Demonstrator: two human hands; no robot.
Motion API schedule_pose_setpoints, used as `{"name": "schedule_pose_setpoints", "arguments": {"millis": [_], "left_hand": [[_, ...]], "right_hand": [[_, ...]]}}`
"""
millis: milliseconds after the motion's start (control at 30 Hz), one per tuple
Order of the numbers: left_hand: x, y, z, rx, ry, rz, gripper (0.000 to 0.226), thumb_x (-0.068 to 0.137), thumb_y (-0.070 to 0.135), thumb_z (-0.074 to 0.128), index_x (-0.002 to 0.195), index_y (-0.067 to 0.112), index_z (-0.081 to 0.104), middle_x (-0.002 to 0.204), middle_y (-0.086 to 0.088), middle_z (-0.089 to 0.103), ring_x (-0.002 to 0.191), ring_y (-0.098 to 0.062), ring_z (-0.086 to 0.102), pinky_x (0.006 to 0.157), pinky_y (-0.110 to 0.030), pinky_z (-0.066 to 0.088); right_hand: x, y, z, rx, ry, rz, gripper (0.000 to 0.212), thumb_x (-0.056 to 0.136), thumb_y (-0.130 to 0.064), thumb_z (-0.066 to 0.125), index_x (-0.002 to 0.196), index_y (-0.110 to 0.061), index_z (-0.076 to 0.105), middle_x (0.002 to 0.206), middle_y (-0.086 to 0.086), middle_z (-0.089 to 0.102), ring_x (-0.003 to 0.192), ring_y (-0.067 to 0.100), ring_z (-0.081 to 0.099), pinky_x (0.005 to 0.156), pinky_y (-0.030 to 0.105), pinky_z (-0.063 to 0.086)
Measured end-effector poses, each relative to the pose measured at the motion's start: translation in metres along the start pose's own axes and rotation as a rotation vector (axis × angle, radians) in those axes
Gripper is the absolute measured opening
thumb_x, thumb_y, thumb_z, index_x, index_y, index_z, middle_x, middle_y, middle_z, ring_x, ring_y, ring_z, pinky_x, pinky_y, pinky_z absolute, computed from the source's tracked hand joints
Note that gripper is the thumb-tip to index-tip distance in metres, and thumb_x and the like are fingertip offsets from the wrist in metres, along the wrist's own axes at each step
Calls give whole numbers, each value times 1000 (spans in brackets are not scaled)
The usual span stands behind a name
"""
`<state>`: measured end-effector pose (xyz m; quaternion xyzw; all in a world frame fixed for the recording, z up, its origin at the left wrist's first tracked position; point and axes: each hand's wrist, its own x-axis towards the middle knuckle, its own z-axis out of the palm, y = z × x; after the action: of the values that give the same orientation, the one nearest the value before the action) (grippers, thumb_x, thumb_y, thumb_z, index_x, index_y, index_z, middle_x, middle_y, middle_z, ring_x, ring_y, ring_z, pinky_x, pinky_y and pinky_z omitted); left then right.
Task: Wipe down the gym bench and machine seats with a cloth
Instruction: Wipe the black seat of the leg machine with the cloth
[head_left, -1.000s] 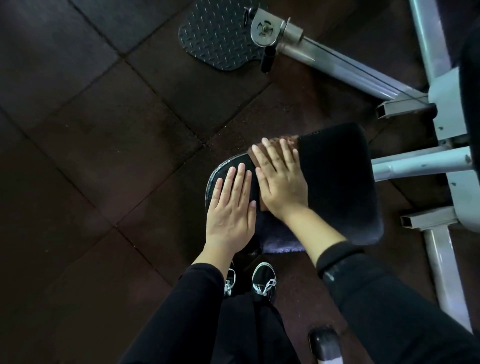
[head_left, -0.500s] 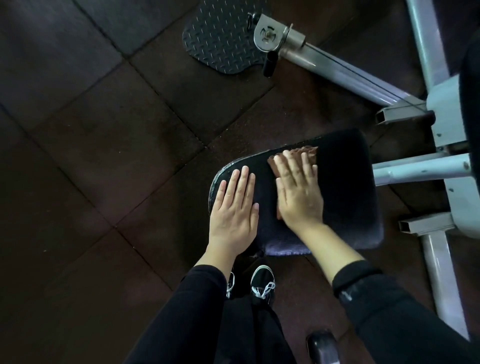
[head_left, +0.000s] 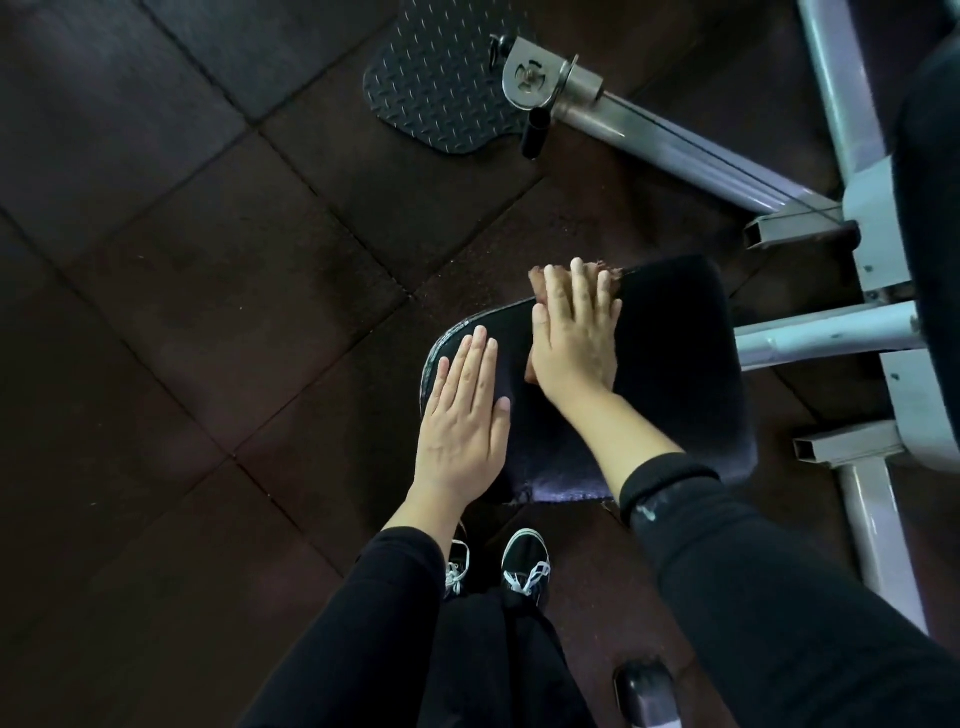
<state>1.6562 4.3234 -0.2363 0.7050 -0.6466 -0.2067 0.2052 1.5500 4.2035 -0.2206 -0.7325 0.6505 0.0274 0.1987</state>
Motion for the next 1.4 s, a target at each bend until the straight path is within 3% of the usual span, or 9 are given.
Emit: {"name": "schedule_pose_setpoints", "arguments": {"millis": [133, 233, 400, 567, 767, 933, 1133, 1300, 1400], "left_hand": [[4, 1, -12, -216, 24, -29, 56, 102, 27, 30, 151, 6, 17, 160, -4, 13, 149, -12, 9, 120, -38, 16], [8, 3, -18, -274, 86, -78, 55, 101, 26, 31, 150, 2, 22, 160, -10, 17, 148, -14, 13, 120, -33, 20], [42, 13, -18, -5, 138, -48, 51, 95, 23, 45, 140, 0, 43, 154, -13, 32, 144, -25, 27, 118, -47, 20], [70, 19, -5, 162, -105, 18, 66, 92, 49, 46, 149, 16, 36, 156, -6, 32, 146, -27, 22, 118, -48, 14], [50, -12, -16, 224, -68, 174, 63, 85, 43, 46, 142, 19, 47, 151, -9, 40, 143, -33, 27, 116, -53, 22], [62, -13, -11, 311, -163, 178, 63, 90, 64, 36, 146, 37, 39, 158, -5, 27, 144, -34, 23, 116, -53, 19], [82, -13, -16, 167, -173, -28, 59, 91, 57, 33, 147, 39, 33, 149, 7, 37, 129, -22, 38, 95, -38, 46], [49, -23, -25, 14, -77, -187, 52, 98, 41, 43, 148, 32, 35, 153, 7, 33, 137, -23, 30, 106, -39, 37], [20, -26, -21, 145, -32, 47, 52, 97, 37, 43, 146, 21, 42, 155, -6, 32, 143, -31, 25, 114, -49, 27]], "right_hand": [[-4, -32, 1, 72, -162, -198, 51, 102, -33, 21, 150, -26, 9, 159, -1, -4, 145, 22, -12, 115, 41, -11], [-3, -31, -8, 302, -198, -286, 47, 102, -28, 24, 149, -26, 19, 159, -5, 3, 146, 14, -7, 116, 33, -7], [-10, 21, -18, 253, 116, -64, 44, 97, -13, 40, 141, -18, 41, 154, 4, 28, 144, 25, 16, 118, 43, 11], [-19, 44, -16, 78, 64, -79, 45, 96, -18, 46, 141, -20, 42, 154, 8, 27, 144, 29, 17, 116, 50, 9], [-19, 45, -13, 101, 64, -85, 45, 97, -19, 45, 141, -20, 41, 154, 8, 25, 144, 30, 15, 116, 51, 10], [-17, 44, -12, 93, 57, -72, 45, 97, -20, 44, 142, -22, 40, 155, 6, 24, 145, 29, 14, 116, 50, 10], [-15, 45, -12, 87, 60, -56, 45, 96, -23, 46, 141, -25, 41, 154, 2, 26, 144, 26, 15, 116, 46, 12], [-16, 46, -12, 101, 69, -54, 45, 95, -23, 47, 140, -25, 43, 153, 2, 28, 144, 26, 17, 116, 47, 13], [-16, 45, -11, 117, 63, -35, 44, 95, -21, 47, 139, -25, 43, 153, 2, 28, 144, 26, 16, 116, 47, 12]]}}
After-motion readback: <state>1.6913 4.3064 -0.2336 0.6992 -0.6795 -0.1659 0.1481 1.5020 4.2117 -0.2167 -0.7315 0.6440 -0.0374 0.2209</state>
